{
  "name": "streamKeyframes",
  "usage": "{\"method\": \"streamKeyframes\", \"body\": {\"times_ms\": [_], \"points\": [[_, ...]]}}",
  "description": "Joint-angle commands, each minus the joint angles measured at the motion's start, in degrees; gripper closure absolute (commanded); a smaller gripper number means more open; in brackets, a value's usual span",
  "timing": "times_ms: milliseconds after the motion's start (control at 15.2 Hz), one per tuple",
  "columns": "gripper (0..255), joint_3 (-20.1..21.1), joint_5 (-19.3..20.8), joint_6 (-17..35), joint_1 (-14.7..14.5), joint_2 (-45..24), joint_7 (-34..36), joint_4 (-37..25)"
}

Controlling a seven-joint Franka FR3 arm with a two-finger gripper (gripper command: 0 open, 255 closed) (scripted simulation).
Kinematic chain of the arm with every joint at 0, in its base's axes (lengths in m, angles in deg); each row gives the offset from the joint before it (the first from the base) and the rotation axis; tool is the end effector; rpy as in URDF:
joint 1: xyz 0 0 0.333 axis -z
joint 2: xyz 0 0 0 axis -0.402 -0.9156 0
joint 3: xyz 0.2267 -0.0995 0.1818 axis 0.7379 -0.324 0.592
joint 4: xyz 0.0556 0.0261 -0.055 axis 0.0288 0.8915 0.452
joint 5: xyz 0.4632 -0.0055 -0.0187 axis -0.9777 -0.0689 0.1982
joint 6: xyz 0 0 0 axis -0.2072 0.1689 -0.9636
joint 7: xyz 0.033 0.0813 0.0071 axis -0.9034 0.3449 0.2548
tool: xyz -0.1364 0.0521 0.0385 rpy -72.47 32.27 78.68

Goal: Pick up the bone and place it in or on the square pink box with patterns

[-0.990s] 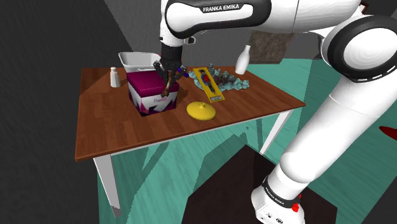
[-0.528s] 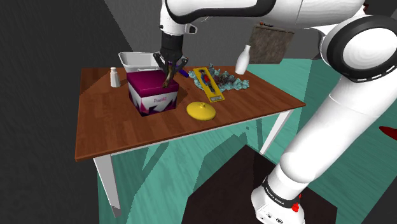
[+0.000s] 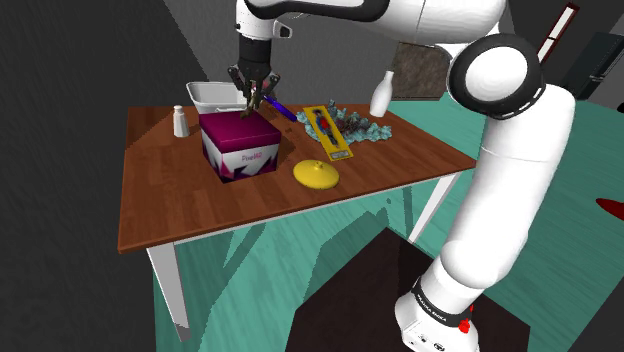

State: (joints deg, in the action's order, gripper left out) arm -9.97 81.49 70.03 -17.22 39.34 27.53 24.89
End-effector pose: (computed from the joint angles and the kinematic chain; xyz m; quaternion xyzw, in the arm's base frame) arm 0.6843 0.1663 0.5268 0.9115 -0.4102 0.0284 0.0048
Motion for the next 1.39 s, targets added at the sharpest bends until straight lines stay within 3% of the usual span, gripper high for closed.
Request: {"method": "streamKeyframes", "body": {"times_ms": [0, 264, 792, 1320], "points": [[255, -0.39, 2.30, -2.34, -1.14, -6.15, -0.19, -8.11], [255, -1.99, 6.86, -11.09, -6.00, -20.82, -1.69, -31.38], [255, -1.58, 5.58, -2.06, -3.22, -16.73, -0.86, -18.07], [255, -1.52, 5.27, 3.51, -2.05, -15.45, -0.39, -11.14]]}}
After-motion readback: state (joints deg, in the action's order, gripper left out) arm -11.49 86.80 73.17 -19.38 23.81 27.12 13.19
